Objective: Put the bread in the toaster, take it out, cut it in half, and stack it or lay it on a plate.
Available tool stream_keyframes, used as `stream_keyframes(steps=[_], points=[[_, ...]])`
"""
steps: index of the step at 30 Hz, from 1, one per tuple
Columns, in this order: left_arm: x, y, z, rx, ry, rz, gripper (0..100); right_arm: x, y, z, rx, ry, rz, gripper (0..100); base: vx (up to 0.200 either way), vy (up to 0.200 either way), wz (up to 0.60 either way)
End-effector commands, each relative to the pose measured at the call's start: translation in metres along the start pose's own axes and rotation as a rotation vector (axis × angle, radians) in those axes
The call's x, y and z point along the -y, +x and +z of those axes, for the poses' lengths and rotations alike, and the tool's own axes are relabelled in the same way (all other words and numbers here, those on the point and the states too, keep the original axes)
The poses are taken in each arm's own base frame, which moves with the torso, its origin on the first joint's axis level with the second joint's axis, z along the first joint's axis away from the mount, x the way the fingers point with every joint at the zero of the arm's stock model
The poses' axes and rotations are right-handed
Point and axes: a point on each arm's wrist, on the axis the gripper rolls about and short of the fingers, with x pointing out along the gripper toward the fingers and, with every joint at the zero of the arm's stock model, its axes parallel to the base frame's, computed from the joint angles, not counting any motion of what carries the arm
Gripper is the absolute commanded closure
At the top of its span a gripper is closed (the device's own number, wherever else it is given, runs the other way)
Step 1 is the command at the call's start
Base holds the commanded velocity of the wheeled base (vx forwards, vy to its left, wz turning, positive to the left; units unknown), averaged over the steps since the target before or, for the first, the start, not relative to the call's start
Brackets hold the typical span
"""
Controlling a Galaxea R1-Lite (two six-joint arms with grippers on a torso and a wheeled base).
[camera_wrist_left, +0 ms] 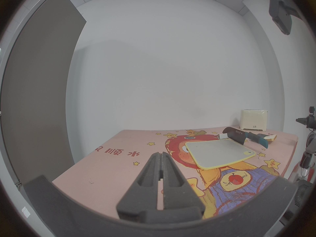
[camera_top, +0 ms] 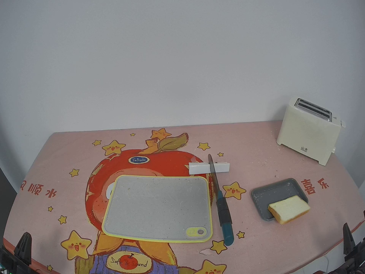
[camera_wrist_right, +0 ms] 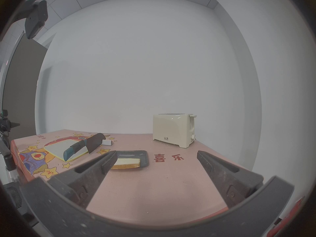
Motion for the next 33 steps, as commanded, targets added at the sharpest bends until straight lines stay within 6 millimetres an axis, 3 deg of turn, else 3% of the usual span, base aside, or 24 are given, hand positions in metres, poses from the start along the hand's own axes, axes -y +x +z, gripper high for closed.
stream_keyframes(steps=[1, 15, 16, 28, 33], points=[[0.0, 0.0, -0.005, 0.0, 0.0, 0.001, 100, 0.0, 0.0, -0.005, -0.004, -0.001, 0.002, 0, 0.0, 0.0, 0.0], [0.0, 0.0, -0.005, 0.0, -0.005, 0.004, 100, 0.0, 0.0, -0.005, -0.004, 0.008, -0.011, 0, 0.0, 0.0, 0.0], [0.0, 0.0, -0.005, 0.0, -0.017, 0.009, 0, 0.0, 0.0, -0.005, -0.004, 0.007, -0.012, 0, 0.0, 0.0, 0.0], [0.0, 0.0, -0.005, 0.0, -0.002, 0.006, 0, 0.0, 0.0, -0.004, 0.005, -0.001, -0.004, 0, 0.0, 0.0, 0.0], [0.0, 0.0, -0.005, 0.0, -0.003, 0.006, 0, 0.0, -0.001, 0.012, 0.154, -0.031, 0.003, 0, 0.0, 0.0, 0.0]])
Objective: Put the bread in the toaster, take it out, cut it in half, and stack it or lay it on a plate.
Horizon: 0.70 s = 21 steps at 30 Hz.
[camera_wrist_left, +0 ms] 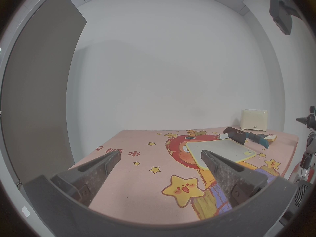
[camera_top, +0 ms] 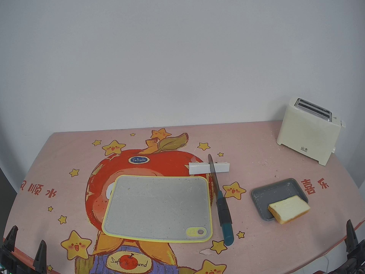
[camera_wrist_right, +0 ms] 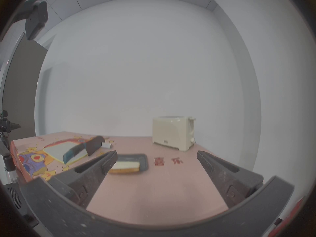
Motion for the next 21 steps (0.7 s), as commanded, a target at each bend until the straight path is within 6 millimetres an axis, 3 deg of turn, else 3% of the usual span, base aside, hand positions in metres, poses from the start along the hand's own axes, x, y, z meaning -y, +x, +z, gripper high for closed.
stream_keyframes(steps=[1, 13, 16, 17, 21], points=[[0.0, 0.0, -0.005, -0.002, 0.0, -0.001, 0, 0.0, 0.0, 0.002, 0.055, -0.029, 0.005, 0, 0.0, 0.0, 0.0], [0.0, 0.0, -0.005, -0.001, 0.0, 0.001, 0, 0.0, -0.003, 0.011, 0.089, 0.014, 0.028, 0, 0.0, 0.0, 0.0], [0.0, 0.0, -0.005, -0.001, 0.0, -0.001, 0, -0.001, -0.005, 0.015, 0.062, 0.127, 0.069, 0, 0.0, 0.0, 0.0], [0.0, 0.0, -0.005, -0.001, 0.0, -0.001, 0, -0.002, -0.007, 0.019, 0.002, 0.254, 0.093, 0, 0.0, 0.0, 0.0], [0.0, 0.0, -0.005, -0.001, 0.0, -0.001, 0, -0.005, -0.012, 0.023, -0.137, 0.496, 0.214, 0, 0.0, 0.0, 0.0]])
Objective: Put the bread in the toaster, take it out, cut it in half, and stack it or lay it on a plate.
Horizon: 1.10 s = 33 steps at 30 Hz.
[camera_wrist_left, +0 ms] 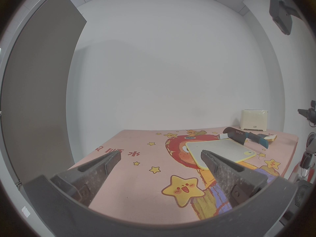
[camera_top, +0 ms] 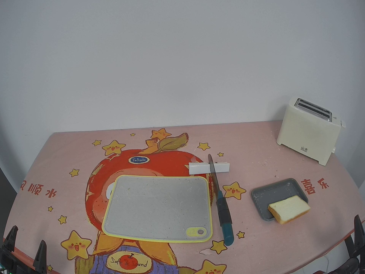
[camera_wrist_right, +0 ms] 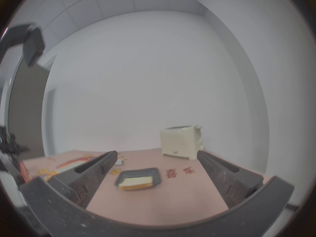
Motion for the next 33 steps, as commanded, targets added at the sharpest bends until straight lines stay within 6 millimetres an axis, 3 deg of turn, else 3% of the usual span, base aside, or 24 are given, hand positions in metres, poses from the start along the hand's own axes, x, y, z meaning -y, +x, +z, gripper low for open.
stream_keyframes(steps=[1, 3, 4, 9, 12, 15, 26, 33], points=[[0.0, 0.0, -0.005, -0.002, -0.001, 0.0, 0, -0.008, -0.008, 0.012, -0.143, 0.305, 0.138, 0, 0.0, 0.0, 0.0], [0.0, 0.0, -0.005, -0.001, -0.001, 0.0, 0, -0.009, -0.009, 0.011, -0.203, 0.492, 0.172, 0, 0.0, 0.0, 0.0], [0.0, 0.0, -0.005, -0.002, -0.001, 0.002, 0, -0.009, -0.009, 0.01, -0.207, 0.504, 0.173, 0, 0.0, 0.0, 0.0], [0.0, 0.0, -0.005, -0.001, -0.001, 0.0, 0, -0.013, -0.008, 0.016, -0.388, 1.093, 0.247, 0, 0.0, 0.0, 0.0], [0.0, 0.0, -0.005, -0.002, -0.001, 0.0, 0, -0.012, -0.006, 0.015, -0.453, 1.292, 0.23, 0, 0.0, 0.0, 0.0], [0.0, 0.0, -0.005, -0.001, -0.001, 0.0, 0, -0.009, -0.003, 0.004, -0.483, 1.312, 0.203, 0, 0.0, 0.0, 0.0], [0.0, 0.0, -0.005, -0.001, -0.001, 0.0, 0, -0.01, -0.002, 0.004, -0.5, 1.308, 0.229, 0, 0.0, 0.0, 0.0], [0.0, 0.0, -0.005, -0.001, -0.001, 0.0, 0, -0.011, 0.026, 0.01, -0.683, 1.338, 0.133, 0, 0.0, 0.0, 0.0]])
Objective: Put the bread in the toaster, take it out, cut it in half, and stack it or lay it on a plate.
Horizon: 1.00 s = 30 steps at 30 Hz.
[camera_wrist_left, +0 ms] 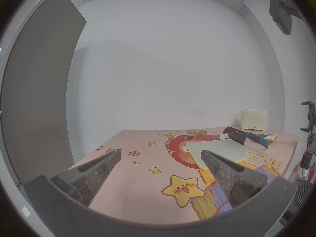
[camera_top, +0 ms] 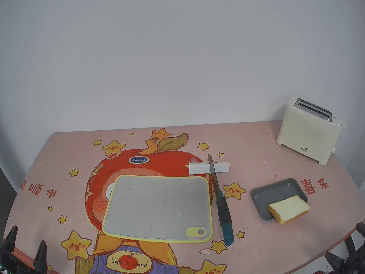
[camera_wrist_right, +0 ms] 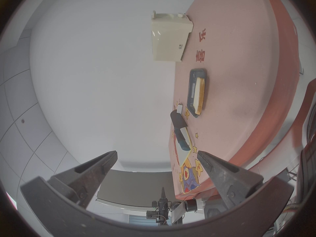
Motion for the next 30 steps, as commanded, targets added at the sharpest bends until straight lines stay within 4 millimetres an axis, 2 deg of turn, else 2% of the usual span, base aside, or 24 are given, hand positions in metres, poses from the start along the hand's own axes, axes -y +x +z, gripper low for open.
stream_keyframes(steps=[1, 5, 9, 10, 11, 13, 15, 16, 20, 25, 30], points=[[0.0, 0.0, -0.005, -0.001, -0.001, 0.0, 0, -0.009, 0.025, 0.014, -0.057, 0.064, -0.112, 0, 0.0, 0.0, 0.0], [0.0, 0.0, -0.005, -0.001, -0.001, 0.0, 0, -0.016, 0.044, 0.023, -0.084, 0.075, -0.142, 0, 0.0, 0.0, 0.0], [0.0, 0.0, -0.005, 0.001, -0.001, 0.002, 0, -0.024, 0.075, 0.038, -0.086, 0.102, -0.205, 0, 0.0, 0.0, 0.0], [0.0, 0.0, -0.005, -0.001, -0.001, 0.002, 0, -0.024, 0.076, 0.039, -0.086, 0.104, -0.208, 0, 0.0, 0.0, 0.0], [0.0, 0.0, -0.005, -0.001, -0.001, 0.0, 0, -0.026, 0.091, 0.046, -0.088, 0.11, -0.225, 0, 0.0, 0.0, 0.0], [0.0, 0.0, -0.005, -0.001, -0.001, 0.0, 0, -0.027, 0.106, 0.053, -0.09, 0.102, -0.248, 0, 0.0, 0.0, 0.0], [0.0, 0.0, -0.005, -0.001, -0.001, 0.0, 0, -0.027, 0.106, 0.053, -0.09, 0.102, -0.248, 0, 0.0, 0.0, 0.0], [0.0, 0.0, -0.005, -0.001, -0.001, 0.0, 0, -0.027, 0.123, 0.06, -0.108, 0.055, -0.266, 0, 0.0, 0.0, 0.0], [0.0, 0.0, -0.005, -0.001, -0.001, 0.002, 0, -0.024, 0.142, 0.067, -0.133, 0.055, -0.323, 0, 0.0, 0.0, 0.0], [0.0, 0.0, -0.005, -0.001, -0.001, 0.002, 0, -0.009, 0.153, 0.073, -0.146, 0.062, -0.4, 0, 0.0, 0.0, 0.0], [0.0, 0.0, -0.005, -0.001, -0.001, 0.0, 0, -0.008, 0.128, 0.055, -0.217, 0.027, -0.328, 0, 0.0, 0.0, 0.0]])
